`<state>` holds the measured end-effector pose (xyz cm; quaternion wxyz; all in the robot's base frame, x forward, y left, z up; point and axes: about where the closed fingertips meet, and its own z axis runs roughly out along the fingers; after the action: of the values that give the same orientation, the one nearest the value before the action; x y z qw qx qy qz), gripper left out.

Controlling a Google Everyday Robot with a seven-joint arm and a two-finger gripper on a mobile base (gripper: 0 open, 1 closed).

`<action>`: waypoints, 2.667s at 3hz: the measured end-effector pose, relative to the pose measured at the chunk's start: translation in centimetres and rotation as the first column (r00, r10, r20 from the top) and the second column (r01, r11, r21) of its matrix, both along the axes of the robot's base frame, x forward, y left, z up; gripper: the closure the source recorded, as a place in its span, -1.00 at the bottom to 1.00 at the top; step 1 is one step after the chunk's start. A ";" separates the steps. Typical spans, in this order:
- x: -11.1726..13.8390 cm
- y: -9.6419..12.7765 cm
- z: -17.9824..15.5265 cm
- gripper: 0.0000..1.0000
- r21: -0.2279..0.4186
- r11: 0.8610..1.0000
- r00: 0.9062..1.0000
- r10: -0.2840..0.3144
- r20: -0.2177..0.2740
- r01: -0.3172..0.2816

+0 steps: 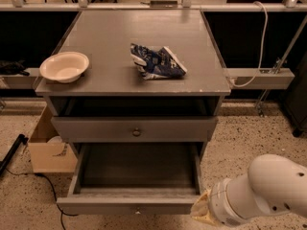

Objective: Close middle drawer

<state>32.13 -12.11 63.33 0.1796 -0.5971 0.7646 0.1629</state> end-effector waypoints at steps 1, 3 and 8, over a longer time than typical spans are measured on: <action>0.3 0.1 -0.4 1.00 0.010 1.000 0.999 -0.024 0.026 0.024; 4.0 0.9 -4.9 1.00 -0.002 0.999 0.999 -0.051 -0.010 0.051; 2.7 1.9 -17.6 1.00 -0.017 0.998 0.980 -0.070 -0.185 0.068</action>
Offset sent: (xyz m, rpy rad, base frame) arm 0.0533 0.0231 -0.0592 0.0014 0.0147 -0.0354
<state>34.84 -10.25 45.75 0.1099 -0.5536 0.7991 0.2073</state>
